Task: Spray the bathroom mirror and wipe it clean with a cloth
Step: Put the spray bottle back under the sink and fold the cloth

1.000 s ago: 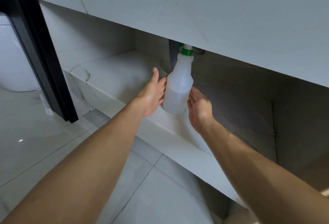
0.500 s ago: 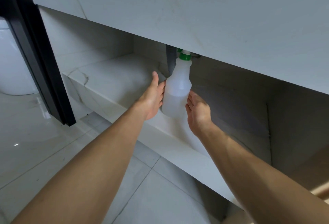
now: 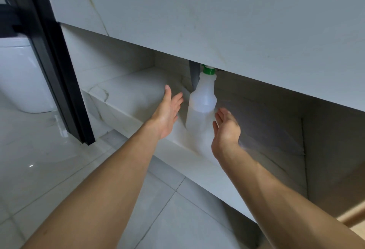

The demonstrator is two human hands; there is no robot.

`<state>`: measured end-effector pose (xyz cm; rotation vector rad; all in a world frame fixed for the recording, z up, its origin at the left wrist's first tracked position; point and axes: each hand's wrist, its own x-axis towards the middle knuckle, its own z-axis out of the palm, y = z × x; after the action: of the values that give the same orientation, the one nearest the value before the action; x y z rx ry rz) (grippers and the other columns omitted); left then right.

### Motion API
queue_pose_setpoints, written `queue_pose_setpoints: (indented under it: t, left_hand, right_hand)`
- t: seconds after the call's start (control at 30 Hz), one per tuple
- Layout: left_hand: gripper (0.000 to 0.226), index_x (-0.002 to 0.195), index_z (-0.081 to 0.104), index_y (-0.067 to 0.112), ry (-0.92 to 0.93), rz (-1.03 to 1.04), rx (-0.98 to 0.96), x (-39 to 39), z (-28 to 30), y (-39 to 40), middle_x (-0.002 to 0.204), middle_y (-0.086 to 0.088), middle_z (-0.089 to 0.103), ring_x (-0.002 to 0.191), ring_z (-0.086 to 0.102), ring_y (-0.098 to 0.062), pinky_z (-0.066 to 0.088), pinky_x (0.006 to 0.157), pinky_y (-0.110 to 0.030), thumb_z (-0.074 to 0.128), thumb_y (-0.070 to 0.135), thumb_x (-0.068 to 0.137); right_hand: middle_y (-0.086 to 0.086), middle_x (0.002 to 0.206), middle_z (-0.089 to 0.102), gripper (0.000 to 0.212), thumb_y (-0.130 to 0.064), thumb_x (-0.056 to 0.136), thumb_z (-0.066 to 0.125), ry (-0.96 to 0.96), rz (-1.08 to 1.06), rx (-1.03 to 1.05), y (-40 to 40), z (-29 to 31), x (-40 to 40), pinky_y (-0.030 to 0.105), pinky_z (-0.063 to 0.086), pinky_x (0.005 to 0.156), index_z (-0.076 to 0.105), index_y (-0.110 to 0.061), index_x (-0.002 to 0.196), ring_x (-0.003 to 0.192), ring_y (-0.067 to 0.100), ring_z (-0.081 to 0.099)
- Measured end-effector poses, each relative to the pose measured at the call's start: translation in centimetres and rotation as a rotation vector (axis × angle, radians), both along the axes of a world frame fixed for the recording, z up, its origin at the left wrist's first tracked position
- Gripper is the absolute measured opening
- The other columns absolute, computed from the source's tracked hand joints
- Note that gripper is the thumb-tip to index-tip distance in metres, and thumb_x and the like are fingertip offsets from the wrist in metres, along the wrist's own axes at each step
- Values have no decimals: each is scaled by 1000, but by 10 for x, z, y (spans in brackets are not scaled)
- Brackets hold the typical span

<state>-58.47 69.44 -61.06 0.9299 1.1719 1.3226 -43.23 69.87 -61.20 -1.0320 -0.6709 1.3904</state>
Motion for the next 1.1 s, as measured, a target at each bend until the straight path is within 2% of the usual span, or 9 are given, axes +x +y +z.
queue_pose_setpoints:
  t: [0.1, 0.2, 0.33, 0.47, 0.53, 0.63, 0.73, 0.9, 1.1]
  left_hand:
    - [80, 159, 21, 27, 10, 51, 23, -15, 6, -14, 166, 7, 19, 154, 11, -10, 4, 126, -39, 0, 71, 96]
    - [81, 158, 24, 25, 13, 130, 42, -39, 13, -32, 166, 6, 23, 154, 13, -10, 5, 126, -41, 1, 71, 96]
    - [79, 156, 30, 26, 0, 224, 58, -72, 19, -60, 164, 4, 28, 153, 17, -12, 9, 126, -40, 2, 70, 97]
    - [80, 156, 30, 26, -36, 262, 86, -93, 22, -84, 164, 4, 28, 153, 18, -13, 10, 126, -41, 4, 72, 96]
    - [81, 157, 30, 26, -44, 268, 103, -101, 26, -95, 164, 4, 28, 153, 17, -13, 10, 126, -41, 3, 72, 95]
    - [80, 156, 30, 27, -36, 302, 128, -115, 38, -114, 164, 5, 28, 153, 19, -13, 12, 125, -40, 3, 72, 96]
    - [80, 157, 29, 27, -17, 362, 164, -136, 58, -135, 164, 4, 28, 153, 19, -14, 12, 124, -40, 3, 71, 96]
    - [76, 157, 30, 29, 15, 498, 204, -172, 118, -174, 163, 4, 31, 151, 25, -15, 14, 125, -41, 5, 69, 98]
    - [64, 148, 47, 22, 40, 745, 180, -205, 253, -189, 146, 0, 54, 133, 51, -17, 37, 117, -43, 23, 61, 102]
  right_hand:
    - [4, 138, 61, 38, -14, 104, 38, 34, -27, 0, -18, 5, -10, 36, 39, 117, 58, -8, 137, 129, 16, 56]
    - [1, 144, 56, 38, -18, 104, 41, 27, -28, -53, -29, 13, -23, 32, 35, 116, 59, -13, 137, 135, 16, 50]
    - [1, 145, 53, 36, -24, 103, 46, 18, -31, -111, -44, 24, -39, 29, 35, 103, 59, -20, 136, 135, 22, 48]
    - [1, 120, 62, 22, -20, 101, 49, 30, -11, -120, -61, 29, -54, 30, 41, 107, 65, -15, 116, 111, 16, 56]
    - [3, 115, 66, 18, -16, 100, 50, 85, 42, -117, -69, 30, -68, 35, 43, 111, 66, -12, 108, 111, 17, 61]
    - [8, 126, 67, 31, -11, 103, 43, 183, 202, -63, -82, 35, -100, 35, 45, 109, 65, -8, 124, 119, 20, 63]
    - [5, 132, 65, 34, -19, 106, 39, 210, 416, 10, -96, 51, -139, 33, 43, 110, 60, -13, 133, 123, 17, 61]
    - [1, 140, 60, 39, -23, 108, 36, 212, 614, 96, -117, 112, -201, 34, 39, 116, 53, -16, 143, 131, 14, 55]
    - [0, 144, 56, 40, -27, 107, 38, 110, 684, 108, -129, 254, -250, 39, 36, 119, 50, -21, 145, 134, 15, 51]
